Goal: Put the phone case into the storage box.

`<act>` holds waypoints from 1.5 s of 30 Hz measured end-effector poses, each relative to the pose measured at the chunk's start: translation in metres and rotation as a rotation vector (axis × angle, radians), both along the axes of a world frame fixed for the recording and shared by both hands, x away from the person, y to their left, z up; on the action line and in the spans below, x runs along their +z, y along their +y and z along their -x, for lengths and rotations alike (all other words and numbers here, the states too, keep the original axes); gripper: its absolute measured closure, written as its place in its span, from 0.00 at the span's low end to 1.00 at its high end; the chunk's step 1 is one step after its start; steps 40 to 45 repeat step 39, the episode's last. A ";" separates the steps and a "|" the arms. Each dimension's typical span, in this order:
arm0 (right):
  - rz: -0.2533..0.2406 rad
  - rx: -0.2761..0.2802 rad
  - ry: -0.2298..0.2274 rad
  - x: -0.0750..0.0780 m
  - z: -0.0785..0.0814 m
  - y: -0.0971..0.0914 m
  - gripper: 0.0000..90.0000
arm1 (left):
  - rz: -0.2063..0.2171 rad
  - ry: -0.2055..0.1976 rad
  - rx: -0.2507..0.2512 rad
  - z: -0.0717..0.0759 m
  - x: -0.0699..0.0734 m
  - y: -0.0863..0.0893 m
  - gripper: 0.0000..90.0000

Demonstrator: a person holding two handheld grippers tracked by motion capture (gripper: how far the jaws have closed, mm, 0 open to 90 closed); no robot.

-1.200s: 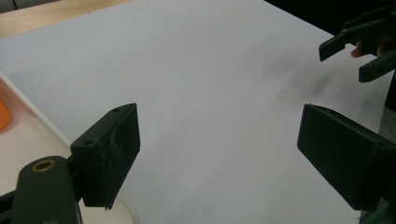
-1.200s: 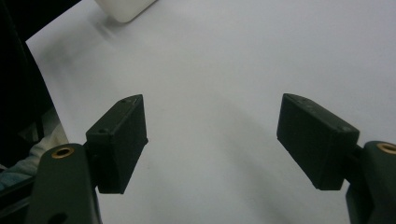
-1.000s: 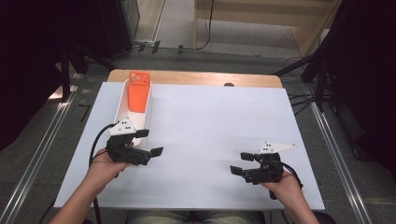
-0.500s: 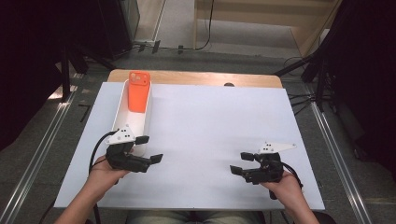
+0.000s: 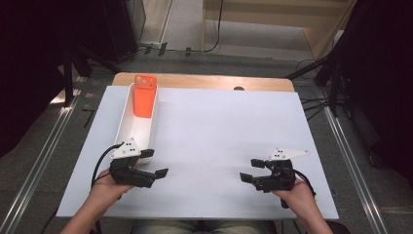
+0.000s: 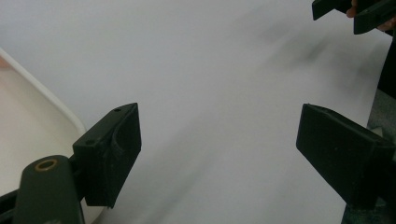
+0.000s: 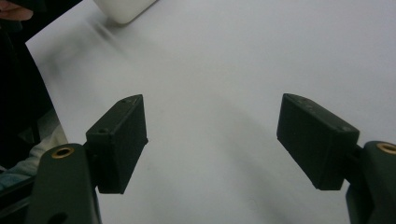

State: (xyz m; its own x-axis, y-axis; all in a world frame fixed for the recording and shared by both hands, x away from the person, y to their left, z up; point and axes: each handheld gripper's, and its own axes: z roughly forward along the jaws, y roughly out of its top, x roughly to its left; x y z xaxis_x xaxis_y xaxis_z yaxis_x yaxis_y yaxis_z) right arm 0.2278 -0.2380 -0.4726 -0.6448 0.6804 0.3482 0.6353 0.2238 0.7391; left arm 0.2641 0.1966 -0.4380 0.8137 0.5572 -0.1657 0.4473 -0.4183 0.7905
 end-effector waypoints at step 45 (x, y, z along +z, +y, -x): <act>0.001 0.019 0.001 -0.001 0.000 0.001 0.26 | -0.009 0.011 -0.031 0.004 -0.007 0.004 0.16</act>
